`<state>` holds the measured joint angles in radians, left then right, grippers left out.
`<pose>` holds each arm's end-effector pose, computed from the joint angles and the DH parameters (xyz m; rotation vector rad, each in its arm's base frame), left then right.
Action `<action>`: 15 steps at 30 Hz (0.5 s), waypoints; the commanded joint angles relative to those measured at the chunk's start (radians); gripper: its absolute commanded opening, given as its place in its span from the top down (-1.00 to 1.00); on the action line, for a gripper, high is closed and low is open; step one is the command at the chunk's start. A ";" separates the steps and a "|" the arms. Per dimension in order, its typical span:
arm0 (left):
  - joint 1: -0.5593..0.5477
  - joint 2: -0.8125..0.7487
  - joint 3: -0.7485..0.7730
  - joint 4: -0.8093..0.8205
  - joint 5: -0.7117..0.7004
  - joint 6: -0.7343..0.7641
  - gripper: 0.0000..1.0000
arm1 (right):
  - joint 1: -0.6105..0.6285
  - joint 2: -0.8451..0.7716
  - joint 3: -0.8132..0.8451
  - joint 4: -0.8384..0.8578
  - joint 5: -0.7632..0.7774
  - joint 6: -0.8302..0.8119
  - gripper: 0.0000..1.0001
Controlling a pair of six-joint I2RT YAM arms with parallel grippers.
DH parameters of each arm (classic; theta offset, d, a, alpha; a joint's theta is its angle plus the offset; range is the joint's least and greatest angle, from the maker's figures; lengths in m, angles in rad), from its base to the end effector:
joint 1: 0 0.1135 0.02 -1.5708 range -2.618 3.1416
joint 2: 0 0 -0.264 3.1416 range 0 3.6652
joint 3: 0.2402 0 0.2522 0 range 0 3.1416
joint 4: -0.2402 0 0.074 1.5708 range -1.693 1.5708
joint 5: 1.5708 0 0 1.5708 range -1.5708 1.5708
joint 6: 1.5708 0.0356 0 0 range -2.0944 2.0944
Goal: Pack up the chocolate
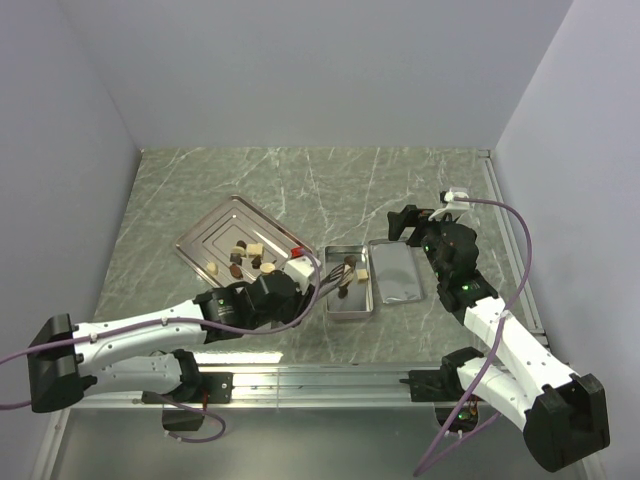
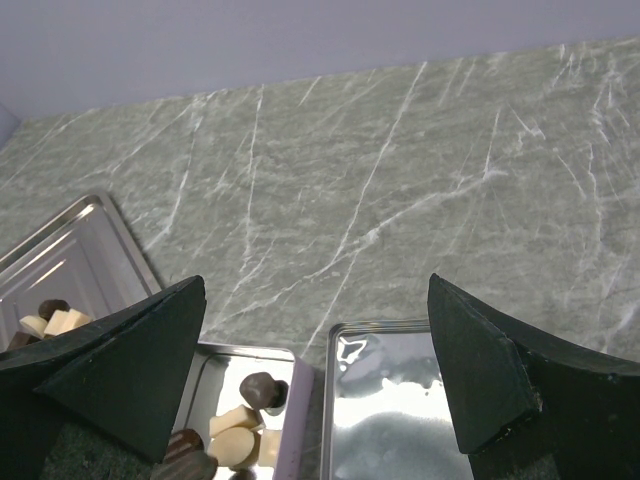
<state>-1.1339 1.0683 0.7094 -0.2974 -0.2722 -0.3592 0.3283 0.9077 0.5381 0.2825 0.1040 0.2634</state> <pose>0.1056 -0.2035 0.2489 0.7080 2.1358 -0.5245 0.2062 0.0663 0.2795 0.0254 1.6699 0.3627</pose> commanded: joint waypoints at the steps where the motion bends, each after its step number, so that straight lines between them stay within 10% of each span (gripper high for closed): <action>1: -0.009 -0.036 0.044 0.040 -0.024 0.008 0.15 | -0.003 0.003 0.049 0.014 0.000 -0.013 -0.96; 15: -0.010 -0.209 0.015 -0.002 -0.240 -0.093 0.27 | -0.002 0.005 0.049 0.015 0.000 -0.013 -0.96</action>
<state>-1.1397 0.9554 0.7143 -0.3130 -0.3855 -0.3916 0.3283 0.9077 0.5381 0.2825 0.1040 0.2634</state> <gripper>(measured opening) 0.369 0.979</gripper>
